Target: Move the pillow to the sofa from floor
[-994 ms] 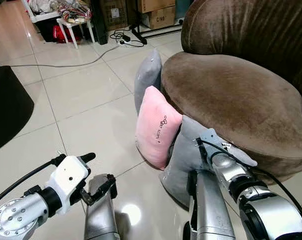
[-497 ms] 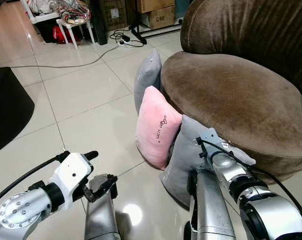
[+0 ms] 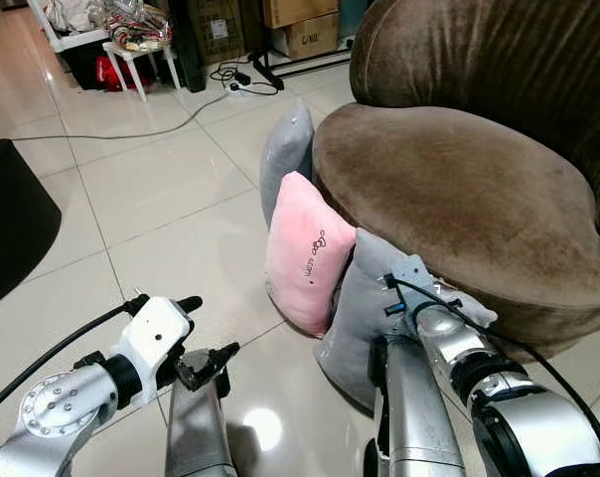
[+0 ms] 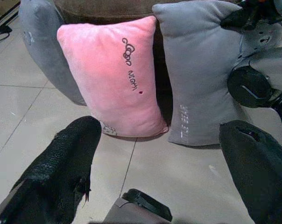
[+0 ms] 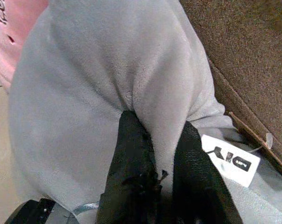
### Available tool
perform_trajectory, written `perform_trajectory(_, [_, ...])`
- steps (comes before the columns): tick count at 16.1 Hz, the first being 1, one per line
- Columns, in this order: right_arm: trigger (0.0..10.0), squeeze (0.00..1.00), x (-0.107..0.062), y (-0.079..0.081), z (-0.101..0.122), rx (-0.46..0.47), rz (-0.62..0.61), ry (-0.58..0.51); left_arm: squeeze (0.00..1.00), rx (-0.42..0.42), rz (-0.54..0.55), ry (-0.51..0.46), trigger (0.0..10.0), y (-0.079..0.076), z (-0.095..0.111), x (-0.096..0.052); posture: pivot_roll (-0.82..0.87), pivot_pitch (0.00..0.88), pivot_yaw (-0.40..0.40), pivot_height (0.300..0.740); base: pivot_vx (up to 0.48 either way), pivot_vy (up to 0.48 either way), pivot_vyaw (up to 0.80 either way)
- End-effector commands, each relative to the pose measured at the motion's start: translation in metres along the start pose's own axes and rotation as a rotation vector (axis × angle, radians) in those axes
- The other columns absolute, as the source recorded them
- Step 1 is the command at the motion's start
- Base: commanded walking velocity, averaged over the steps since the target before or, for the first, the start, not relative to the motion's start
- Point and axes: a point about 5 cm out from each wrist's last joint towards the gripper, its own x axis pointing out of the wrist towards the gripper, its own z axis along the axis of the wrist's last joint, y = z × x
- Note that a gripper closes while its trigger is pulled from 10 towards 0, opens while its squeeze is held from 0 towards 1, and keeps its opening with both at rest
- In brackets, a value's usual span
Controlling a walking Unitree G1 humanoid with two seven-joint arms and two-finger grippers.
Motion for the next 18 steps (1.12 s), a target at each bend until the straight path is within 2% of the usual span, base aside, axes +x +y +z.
perform_trajectory(1, [0.0,0.00,-0.001,0.011,-0.008,0.011,0.049,0.020,0.00,0.001,0.010,-0.004,10.0,0.001,0.000,0.003,-0.02,0.000,0.073,0.433,0.000,0.000,0.00])
perform_trajectory(4, [0.0,0.00,-0.002,0.008,0.007,0.153,0.061,-0.109,0.00,-0.010,0.049,-0.041,10.0,0.004,0.002,0.010,-0.05,0.000,0.076,0.433,0.000,0.000,0.00])
perform_trajectory(7, [0.0,0.00,-0.004,-0.021,0.018,0.276,-0.027,-0.235,0.00,-0.012,0.109,-0.070,10.0,0.011,0.003,0.015,-0.07,0.000,0.075,0.433,0.000,0.000,0.00])
perform_trajectory(8, [0.0,0.00,-0.007,-0.036,0.021,0.327,-0.071,-0.285,0.00,0.004,0.137,-0.087,10.0,0.014,0.005,0.016,-0.08,0.000,0.074,0.433,0.000,0.000,0.00])
perform_trajectory(9, [0.0,0.00,-0.011,-0.049,0.024,0.358,-0.099,-0.345,0.00,0.020,0.180,-0.109,10.0,0.019,0.008,0.018,-0.09,0.000,0.070,0.433,0.000,0.000,0.00])
perform_trajectory(10, [0.0,0.00,-0.014,-0.054,0.026,0.364,-0.112,-0.379,0.00,0.025,0.197,-0.119,10.0,0.021,0.009,0.020,-0.09,0.000,0.068,0.433,0.000,0.000,0.00])
perform_trajectory(12, [0.0,0.00,-0.033,-0.071,0.038,0.404,-0.135,-0.548,0.00,0.045,0.266,-0.148,10.0,0.024,0.014,0.026,-0.09,0.000,0.053,0.433,0.000,0.000,0.00])
perform_trajectory(14, [0.0,0.00,-0.068,-0.092,0.054,0.449,-0.168,-0.750,0.00,0.038,0.322,-0.189,10.0,0.026,0.021,0.025,-0.09,0.000,0.048,0.433,0.000,0.000,0.00])
perform_trajectory(16, [0.0,0.00,-0.088,-0.109,0.065,0.486,-0.213,-0.848,0.00,0.043,0.342,-0.203,10.0,0.027,0.022,0.024,-0.10,0.000,0.050,0.433,0.000,0.000,0.00])
perform_trajectory(18, [0.0,0.00,-0.125,-0.145,0.091,0.525,-0.304,-1.011,0.00,0.053,0.367,-0.227,10.0,0.026,0.027,0.025,-0.10,0.000,0.054,0.433,0.000,0.000,0.00])
